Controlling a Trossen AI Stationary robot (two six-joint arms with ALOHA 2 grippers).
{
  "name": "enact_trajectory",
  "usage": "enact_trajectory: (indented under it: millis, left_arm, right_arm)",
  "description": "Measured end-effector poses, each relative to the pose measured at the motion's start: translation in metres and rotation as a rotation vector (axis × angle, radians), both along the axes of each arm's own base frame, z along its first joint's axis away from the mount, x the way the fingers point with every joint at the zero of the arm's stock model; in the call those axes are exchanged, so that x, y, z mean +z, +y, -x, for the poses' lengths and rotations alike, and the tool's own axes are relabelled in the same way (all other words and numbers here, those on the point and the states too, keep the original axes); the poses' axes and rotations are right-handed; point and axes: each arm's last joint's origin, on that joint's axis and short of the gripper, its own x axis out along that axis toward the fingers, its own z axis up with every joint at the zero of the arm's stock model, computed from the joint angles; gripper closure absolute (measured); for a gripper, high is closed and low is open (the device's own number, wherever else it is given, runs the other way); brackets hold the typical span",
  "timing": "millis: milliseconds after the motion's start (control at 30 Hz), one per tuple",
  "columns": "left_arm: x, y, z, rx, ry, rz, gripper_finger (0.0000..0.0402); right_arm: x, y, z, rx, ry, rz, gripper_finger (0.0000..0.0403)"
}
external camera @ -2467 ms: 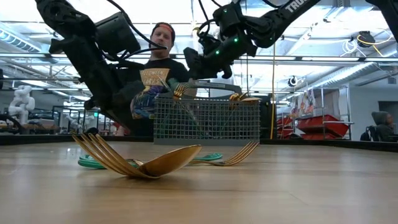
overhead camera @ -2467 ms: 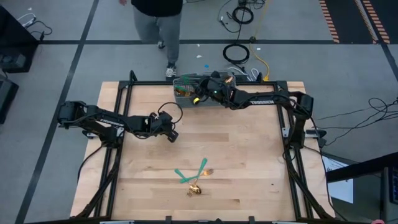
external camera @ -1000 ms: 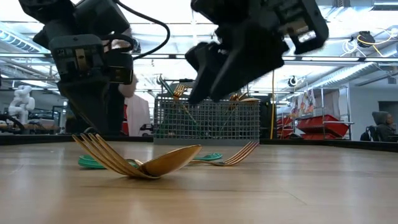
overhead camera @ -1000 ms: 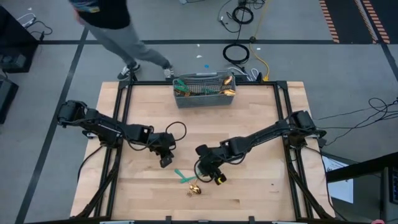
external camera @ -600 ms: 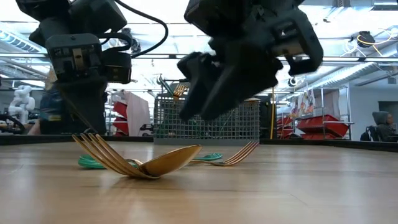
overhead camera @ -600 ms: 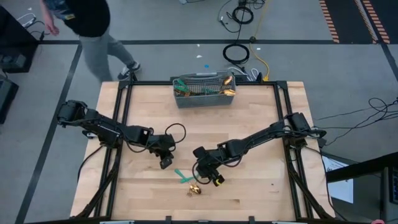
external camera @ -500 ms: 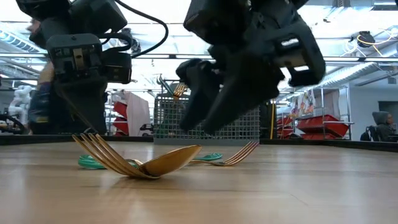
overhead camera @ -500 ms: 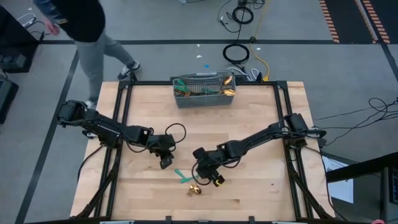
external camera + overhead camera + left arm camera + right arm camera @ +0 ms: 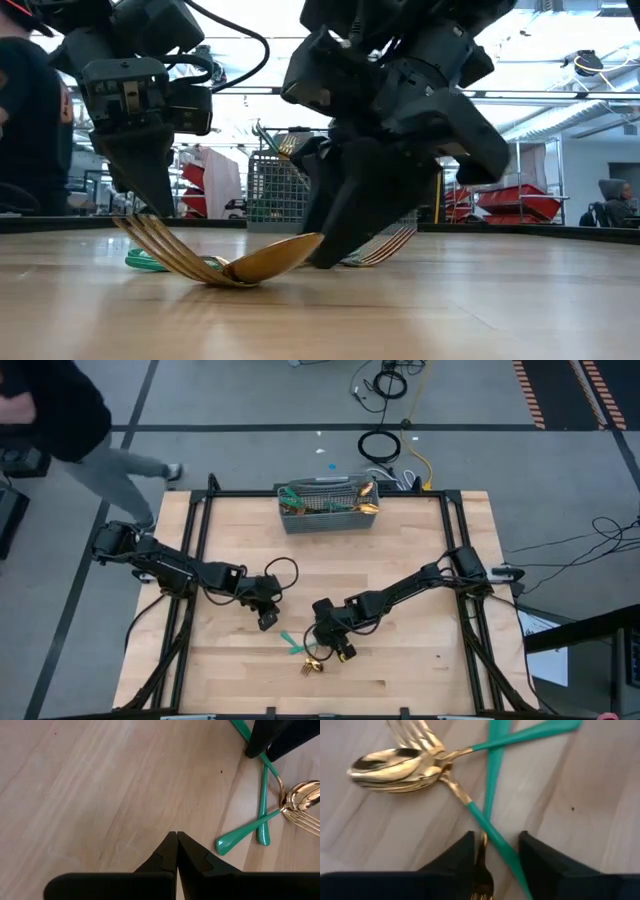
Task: Sort silverware
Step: Put the gold fork into the left section of the gray utensil holder
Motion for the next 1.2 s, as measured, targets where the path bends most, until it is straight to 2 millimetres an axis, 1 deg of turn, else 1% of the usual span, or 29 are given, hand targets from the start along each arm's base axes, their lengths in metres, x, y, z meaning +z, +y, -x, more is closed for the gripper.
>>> enact_trajectory:
  millis: [133, 167, 200, 333, 467, 567, 767, 967, 1100, 1200]
  left_arm:
    - [0.0, 0.0, 0.0, 0.004, -0.002, -0.005, 0.0393]
    - [0.0, 0.0, 0.0, 0.007, -0.003, -0.009, 0.0393]
    - [0.0, 0.0, 0.0, 0.009, -0.004, -0.012, 0.0393]
    - [0.0, 0.001, 0.0, 0.014, -0.006, -0.019, 0.0393]
    - [0.0, 0.001, 0.0, 0.019, -0.007, -0.026, 0.0393]
    - [0.0, 0.001, 0.0, 0.025, -0.009, -0.032, 0.0393]
    - [0.0, 0.002, -0.001, 0.038, -0.015, -0.049, 0.0393]
    - [0.0, 0.002, -0.001, 0.047, -0.02, -0.062, 0.0393]
    - [0.0, 0.002, -0.001, 0.051, -0.02, -0.069, 0.0393]
    - [0.0, 0.003, -0.001, 0.059, -0.023, -0.086, 0.0393]
  right_arm:
    - [-0.004, -0.003, 0.003, -0.058, 0.053, 0.011, 0.0363]
    - [-0.005, -0.004, 0.003, -0.078, 0.062, 0.011, 0.0381]
    - [-0.005, -0.005, 0.003, -0.102, 0.068, 0.002, 0.039]
    - [0.0, -0.005, 0.004, -0.186, 0.074, -0.045, 0.0398]
    - [0.013, -0.005, 0.008, -0.218, 0.065, -0.051, 0.04]
    - [0.024, -0.008, 0.015, -0.235, 0.091, -0.039, 0.0401]
    - [0.049, -0.017, 0.037, -0.294, 0.176, 0.112, 0.0401]
    - [0.072, -0.025, 0.061, -0.339, 0.27, 0.22, 0.0401]
    - [0.089, -0.036, 0.081, -0.453, 0.323, 0.374, 0.0401]
    - [0.103, -0.047, 0.09, -0.545, 0.304, 0.446, 0.0402]
